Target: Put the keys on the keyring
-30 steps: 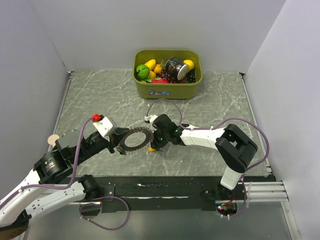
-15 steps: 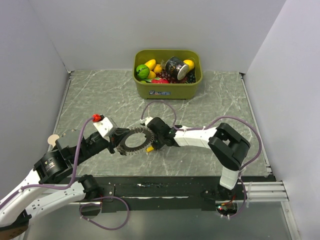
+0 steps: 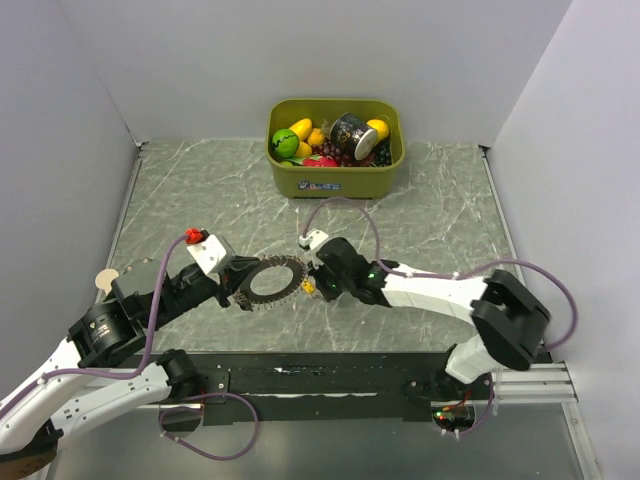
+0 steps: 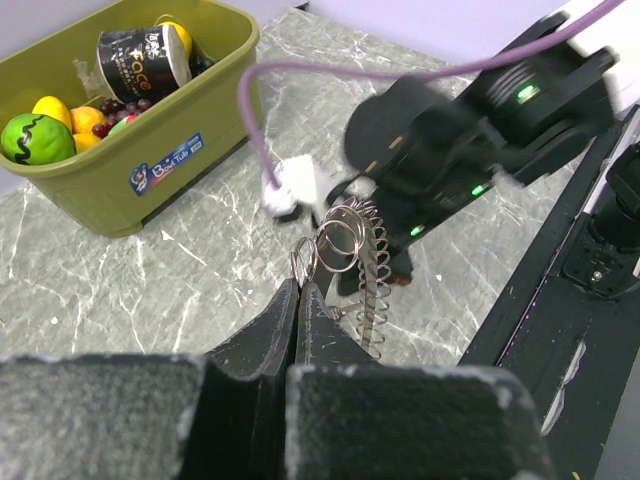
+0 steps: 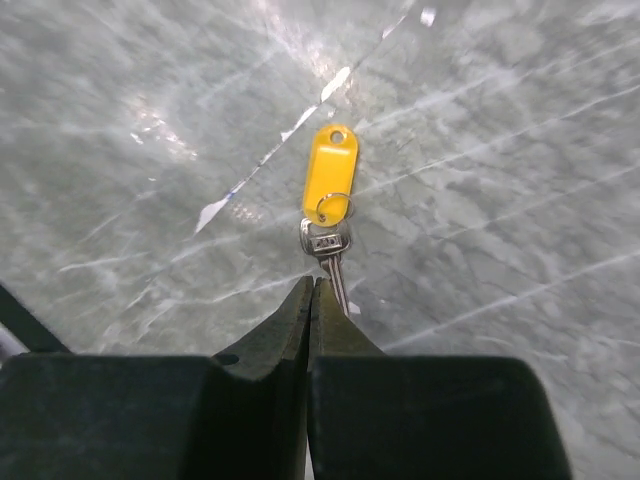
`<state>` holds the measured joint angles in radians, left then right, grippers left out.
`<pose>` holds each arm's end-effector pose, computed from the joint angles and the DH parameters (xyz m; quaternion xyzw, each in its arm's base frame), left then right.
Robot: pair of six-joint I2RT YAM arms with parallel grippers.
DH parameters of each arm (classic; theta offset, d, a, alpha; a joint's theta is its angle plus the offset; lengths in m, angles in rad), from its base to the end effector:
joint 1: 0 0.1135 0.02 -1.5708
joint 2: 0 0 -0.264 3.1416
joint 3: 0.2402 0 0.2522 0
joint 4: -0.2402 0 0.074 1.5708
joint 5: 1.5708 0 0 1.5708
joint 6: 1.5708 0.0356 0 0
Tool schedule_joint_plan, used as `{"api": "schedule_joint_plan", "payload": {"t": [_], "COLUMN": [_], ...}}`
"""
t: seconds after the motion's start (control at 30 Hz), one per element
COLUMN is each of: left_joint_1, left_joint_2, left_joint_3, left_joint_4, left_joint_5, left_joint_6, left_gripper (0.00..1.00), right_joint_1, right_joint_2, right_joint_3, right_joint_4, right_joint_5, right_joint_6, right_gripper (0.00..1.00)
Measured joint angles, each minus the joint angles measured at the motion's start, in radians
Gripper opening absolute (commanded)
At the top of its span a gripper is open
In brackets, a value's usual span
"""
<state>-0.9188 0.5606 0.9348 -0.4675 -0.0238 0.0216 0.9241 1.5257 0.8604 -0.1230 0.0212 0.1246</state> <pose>0.0684 -0.0882 0.3890 0.3278 0.6627 -0.2841 0.6105 0.1905 0.2510 0.1955 -0.3560 0.8531 0.1824 0.3350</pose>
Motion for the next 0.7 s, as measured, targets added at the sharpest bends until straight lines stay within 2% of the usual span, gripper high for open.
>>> {"api": "schedule_joint_plan", "payload": {"t": [0.27,0.3,0.33,0.4,0.43,0.5,0.7], "left_joint_1": [0.001,0.001,0.001,0.001,0.001,0.001,0.001], "left_joint_2": [0.057,0.066,0.074,0.08,0.077,0.065,0.023], "left_joint_3": [0.0,0.0,0.0,-0.003,-0.005,-0.005,-0.005], "left_joint_4": [0.015,0.015,0.015,0.015,0.014,0.014,0.014], "left_joint_5": [0.019,0.023,0.026,0.027,0.026,0.026,0.026], "left_joint_6": [0.001,0.001,0.001,0.001,0.001,0.001,0.001], "left_gripper": [0.01,0.01,0.01,0.01,0.01,0.01,0.01], "right_joint_1": [-0.012,-0.014,-0.015,-0.019,-0.02,-0.021,-0.021], "right_joint_2": [-0.215,-0.221,-0.219,-0.189,-0.164,-0.102,0.081], "right_joint_3": [-0.082,-0.084,-0.083,-0.074,-0.068,-0.051,0.061], "right_joint_4": [0.05,0.05,0.056,0.058,0.058,0.055,-0.002], "right_joint_5": [0.012,0.013,0.013,0.006,-0.003,-0.024,-0.04], "right_joint_6": [-0.053,-0.056,-0.056,-0.05,-0.048,-0.037,0.018], "right_gripper": [0.0,0.08,0.25,0.36,0.48,0.59,0.63]}}
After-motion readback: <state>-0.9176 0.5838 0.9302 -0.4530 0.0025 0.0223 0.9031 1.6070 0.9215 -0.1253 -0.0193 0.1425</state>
